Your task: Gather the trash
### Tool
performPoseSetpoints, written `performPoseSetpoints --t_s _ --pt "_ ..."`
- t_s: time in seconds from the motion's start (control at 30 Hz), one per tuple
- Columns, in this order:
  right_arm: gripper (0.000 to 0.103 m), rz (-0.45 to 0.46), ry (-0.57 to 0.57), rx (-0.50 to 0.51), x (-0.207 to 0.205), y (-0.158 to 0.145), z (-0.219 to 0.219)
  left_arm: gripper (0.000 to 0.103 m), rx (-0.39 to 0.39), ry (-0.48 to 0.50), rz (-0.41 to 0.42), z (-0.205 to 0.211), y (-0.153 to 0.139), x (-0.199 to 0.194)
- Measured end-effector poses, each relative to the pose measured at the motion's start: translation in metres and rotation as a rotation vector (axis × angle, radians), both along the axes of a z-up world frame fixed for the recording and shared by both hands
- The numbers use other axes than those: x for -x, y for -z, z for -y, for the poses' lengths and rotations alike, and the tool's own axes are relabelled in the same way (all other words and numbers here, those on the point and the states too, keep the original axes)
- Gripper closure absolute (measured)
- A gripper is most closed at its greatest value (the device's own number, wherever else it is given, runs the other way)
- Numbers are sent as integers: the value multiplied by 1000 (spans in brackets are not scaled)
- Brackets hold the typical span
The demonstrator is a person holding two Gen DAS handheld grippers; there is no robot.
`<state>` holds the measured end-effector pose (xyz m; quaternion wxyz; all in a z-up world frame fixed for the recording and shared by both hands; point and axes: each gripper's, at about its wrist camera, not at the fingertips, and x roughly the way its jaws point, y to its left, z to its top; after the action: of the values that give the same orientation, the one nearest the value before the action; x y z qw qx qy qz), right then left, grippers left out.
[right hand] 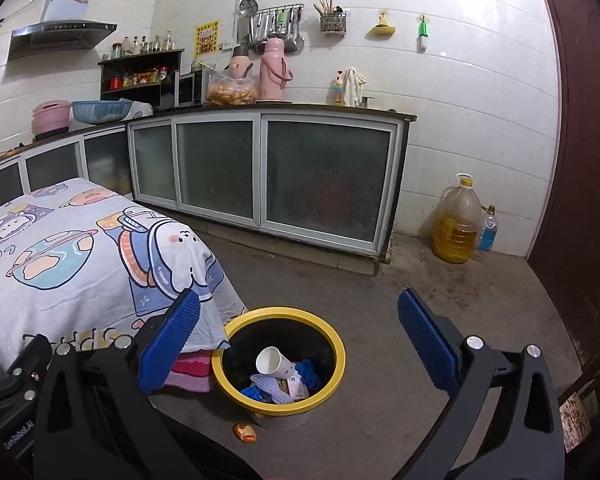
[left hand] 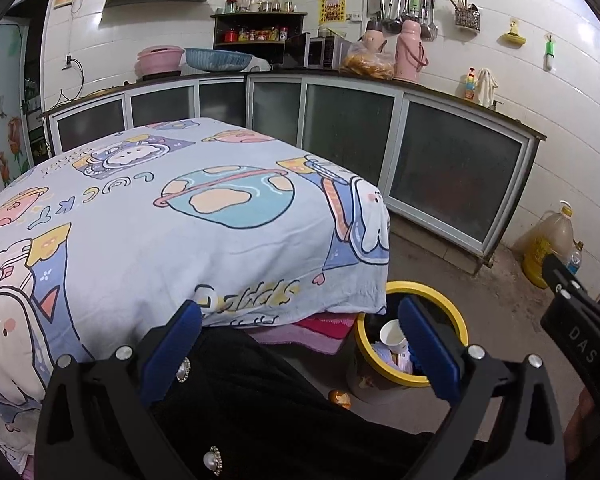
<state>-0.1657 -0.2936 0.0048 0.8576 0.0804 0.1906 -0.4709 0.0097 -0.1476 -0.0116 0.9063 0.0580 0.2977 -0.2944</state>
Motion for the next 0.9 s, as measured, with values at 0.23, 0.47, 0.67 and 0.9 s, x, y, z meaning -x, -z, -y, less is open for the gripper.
performPoseSetpoints --t_s 0.23,0.47,0.67,0.9 --pt "8 6 8 9 3 -1 -2 8 -5 10 3 2 0 2" --pt "8 12 43 -18 7 -1 7 8 -10 37 -18 7 5 -2" --pt "8 2 57 -31 4 2 10 8 -27 67 -20 15 7 -1" --pt "8 -6 64 -36 3 4 12 8 -37 91 -12 21 7 1"
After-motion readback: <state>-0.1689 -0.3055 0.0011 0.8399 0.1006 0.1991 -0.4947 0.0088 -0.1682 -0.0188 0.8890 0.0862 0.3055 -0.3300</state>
